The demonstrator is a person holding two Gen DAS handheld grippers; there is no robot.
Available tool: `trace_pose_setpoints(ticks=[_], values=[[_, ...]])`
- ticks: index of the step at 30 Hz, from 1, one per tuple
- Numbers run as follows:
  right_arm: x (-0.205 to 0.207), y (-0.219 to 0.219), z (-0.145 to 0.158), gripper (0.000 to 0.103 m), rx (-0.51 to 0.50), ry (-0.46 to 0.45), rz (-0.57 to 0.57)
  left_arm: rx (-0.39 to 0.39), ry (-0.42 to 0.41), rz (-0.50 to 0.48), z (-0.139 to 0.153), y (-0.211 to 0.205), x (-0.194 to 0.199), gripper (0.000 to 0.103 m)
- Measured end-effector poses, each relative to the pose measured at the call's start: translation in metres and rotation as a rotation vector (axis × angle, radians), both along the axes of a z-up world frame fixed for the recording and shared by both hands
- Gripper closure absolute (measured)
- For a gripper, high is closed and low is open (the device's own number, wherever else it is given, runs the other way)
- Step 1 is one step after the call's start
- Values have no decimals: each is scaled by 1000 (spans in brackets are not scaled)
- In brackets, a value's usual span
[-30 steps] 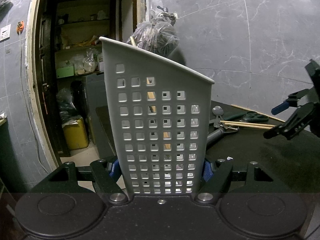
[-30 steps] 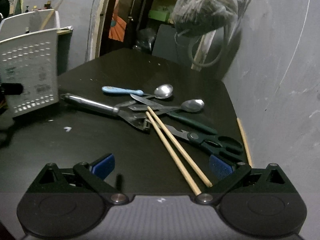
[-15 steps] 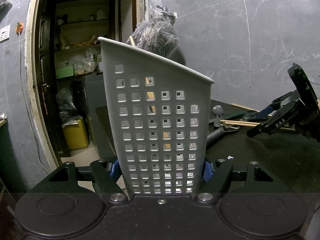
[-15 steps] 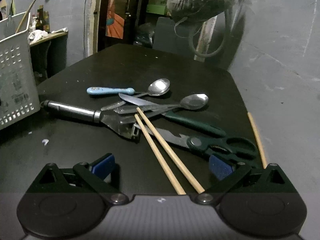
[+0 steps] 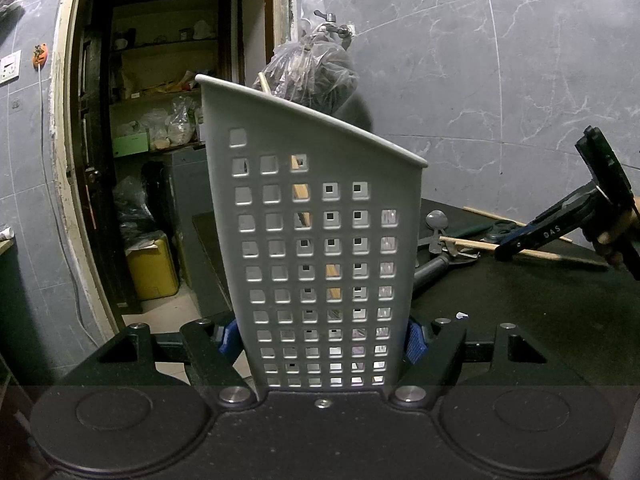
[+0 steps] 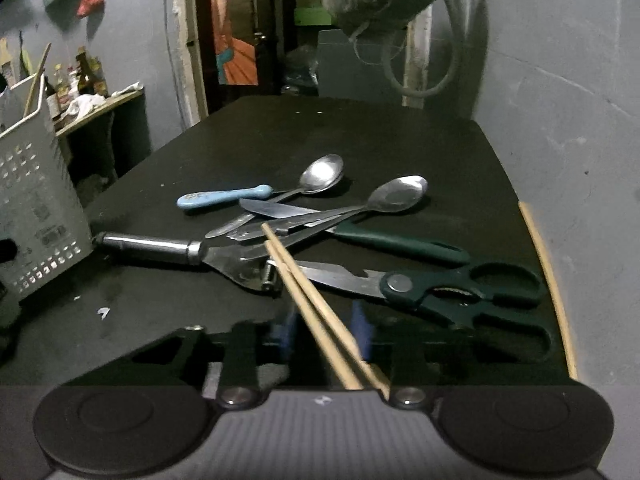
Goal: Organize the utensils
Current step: 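Grasp a pair of wooden chopsticks from the pile with the right tool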
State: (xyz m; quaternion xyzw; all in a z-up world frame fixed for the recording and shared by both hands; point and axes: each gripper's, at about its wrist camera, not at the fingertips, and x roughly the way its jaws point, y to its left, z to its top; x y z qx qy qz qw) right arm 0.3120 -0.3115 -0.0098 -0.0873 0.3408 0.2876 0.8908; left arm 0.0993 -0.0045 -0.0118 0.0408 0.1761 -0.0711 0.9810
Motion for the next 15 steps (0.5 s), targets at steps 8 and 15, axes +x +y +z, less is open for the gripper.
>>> trace_pose_setpoints(ticks=[8,15], values=[[-10,3,4,88,-38,22,-47,1,0,1,0,0,0,27],[-2,3,5,77,-16,50,-50,1,0,1,0,0,0,27]])
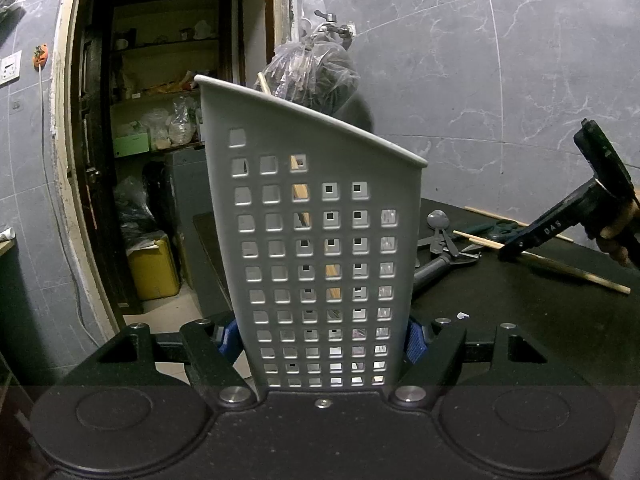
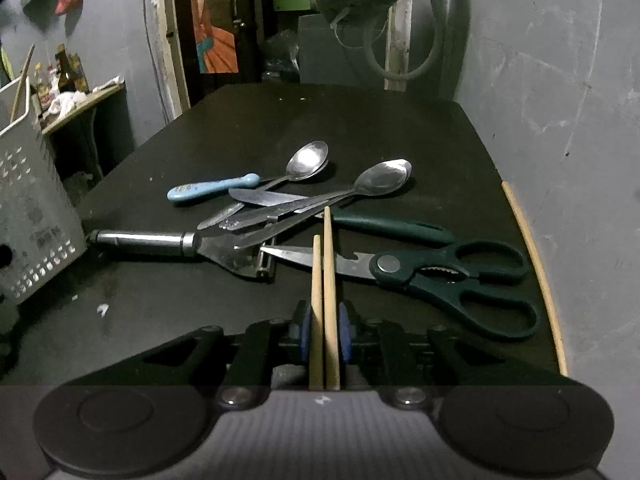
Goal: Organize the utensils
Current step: 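Grasp a pair of wooden chopsticks from the pile with the right tool, then lift the chopsticks and carry them above the caddy with the right tool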
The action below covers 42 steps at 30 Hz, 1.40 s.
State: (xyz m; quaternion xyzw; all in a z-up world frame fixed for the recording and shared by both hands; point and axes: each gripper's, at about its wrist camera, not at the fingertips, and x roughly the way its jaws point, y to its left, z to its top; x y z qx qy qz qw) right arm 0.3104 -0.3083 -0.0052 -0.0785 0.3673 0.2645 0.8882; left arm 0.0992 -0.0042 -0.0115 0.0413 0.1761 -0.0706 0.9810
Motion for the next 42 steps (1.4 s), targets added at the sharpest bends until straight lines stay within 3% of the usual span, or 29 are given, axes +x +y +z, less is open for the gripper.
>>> trace_pose_setpoints(ticks=[2,6,7,9,18,23,29,42], values=[[4,-1,-1,67,19,3,6,1,1,1,0,0,0,27],[11,-1,-1,64,40,5,10,5,1,4,0,-1,0,27],[12,0,-1,67,40,3,9,5,1,4,0,-1,0,27],[12,3,-2,90,12,-14,-5,4,1,5,0,-1,0,27],[6,16,1,90,-41,-31,-56,5,1,5,1,-1,0,27],[-1,13,4,90,-5,-50,-57,5,1,5,1,-1,0,27],[-19,2,24,90,80,-139,-78,6,1,6,1,-1,0,27],[-59,-5,65,90,269,-426,-110,12,3,13,2,0,-1,27]])
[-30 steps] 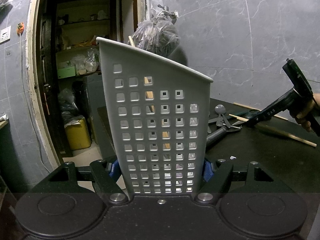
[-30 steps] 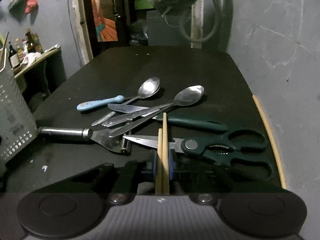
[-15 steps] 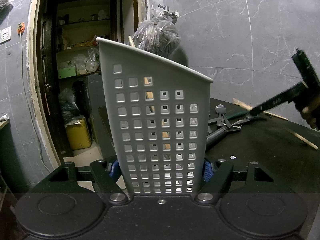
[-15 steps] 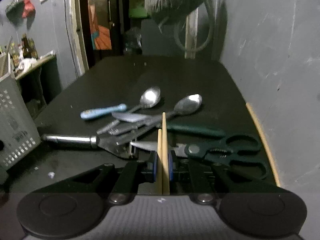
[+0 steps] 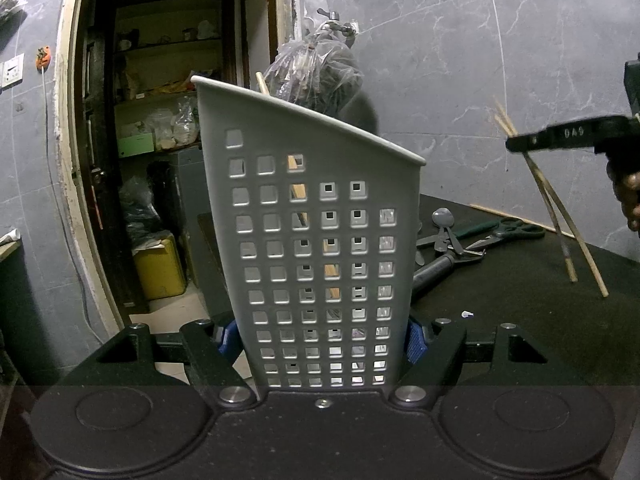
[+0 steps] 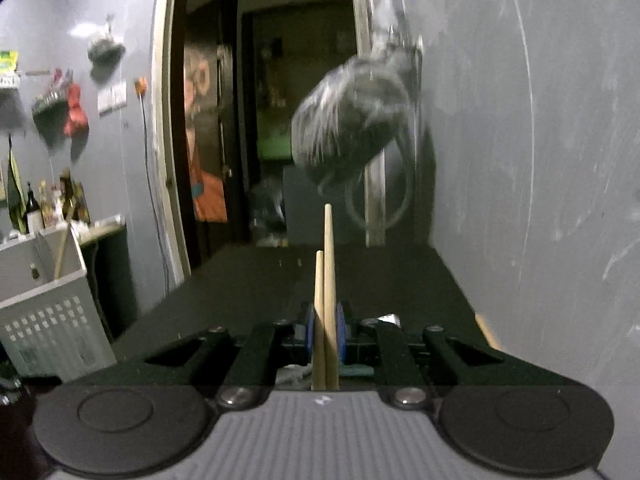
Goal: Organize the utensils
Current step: 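Lift the chopsticks and carry them above the caddy with the right tool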
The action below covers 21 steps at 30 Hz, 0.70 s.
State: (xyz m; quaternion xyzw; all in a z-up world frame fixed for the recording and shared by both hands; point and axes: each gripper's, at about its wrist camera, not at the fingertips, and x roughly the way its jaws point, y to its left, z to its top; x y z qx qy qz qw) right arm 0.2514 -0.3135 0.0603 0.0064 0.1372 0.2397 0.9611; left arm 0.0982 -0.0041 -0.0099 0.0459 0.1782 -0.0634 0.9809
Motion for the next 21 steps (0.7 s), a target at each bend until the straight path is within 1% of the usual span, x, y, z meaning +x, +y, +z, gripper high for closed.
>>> trace_pose_setpoints(ticks=[3,7,11,16,21], values=[[-7,5,6,90,7,-50,-4,2,0,0,0,0,0,27],[-15,9,13,90,8,-92,-3,1,1,1,0,0,0,27],[-23,16,14,90,0,-113,-7,1,1,0,0,0,0,27],[-27,15,15,91,32,-131,-22,1,1,0,0,-1,1,27],[-32,14,22,91,42,-148,-24,1,1,0,0,-1,1,27]])
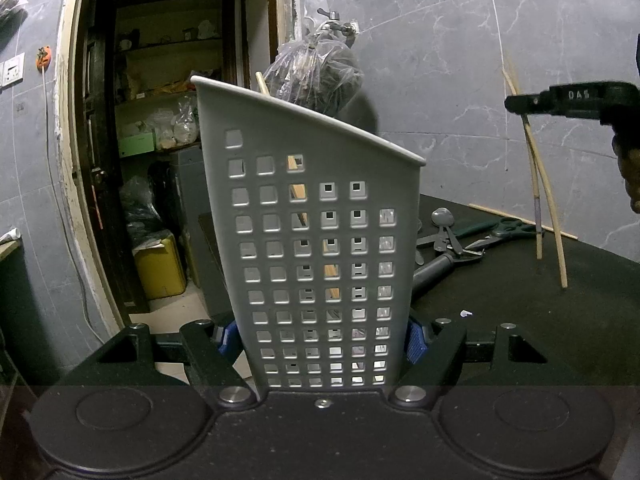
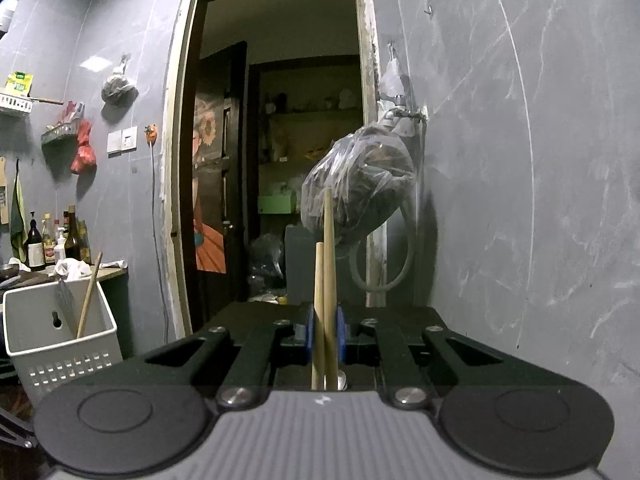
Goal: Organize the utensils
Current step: 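Lift the chopsticks and carry them above the caddy with the right tool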
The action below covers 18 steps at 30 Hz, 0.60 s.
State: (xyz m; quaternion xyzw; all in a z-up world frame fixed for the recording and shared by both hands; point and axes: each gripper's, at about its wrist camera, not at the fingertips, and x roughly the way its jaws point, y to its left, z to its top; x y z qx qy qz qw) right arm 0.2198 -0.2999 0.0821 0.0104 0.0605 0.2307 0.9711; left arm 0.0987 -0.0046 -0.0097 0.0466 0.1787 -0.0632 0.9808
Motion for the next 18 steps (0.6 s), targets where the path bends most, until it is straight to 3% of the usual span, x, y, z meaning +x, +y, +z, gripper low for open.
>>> trace_pose_setpoints(ticks=[8,18], values=[[-11,8,22,91,41,-30,34,0,0,0,0,0,0,27],[-23,55,82,90,141,-162,229,0,0,0,0,0,0,27]])
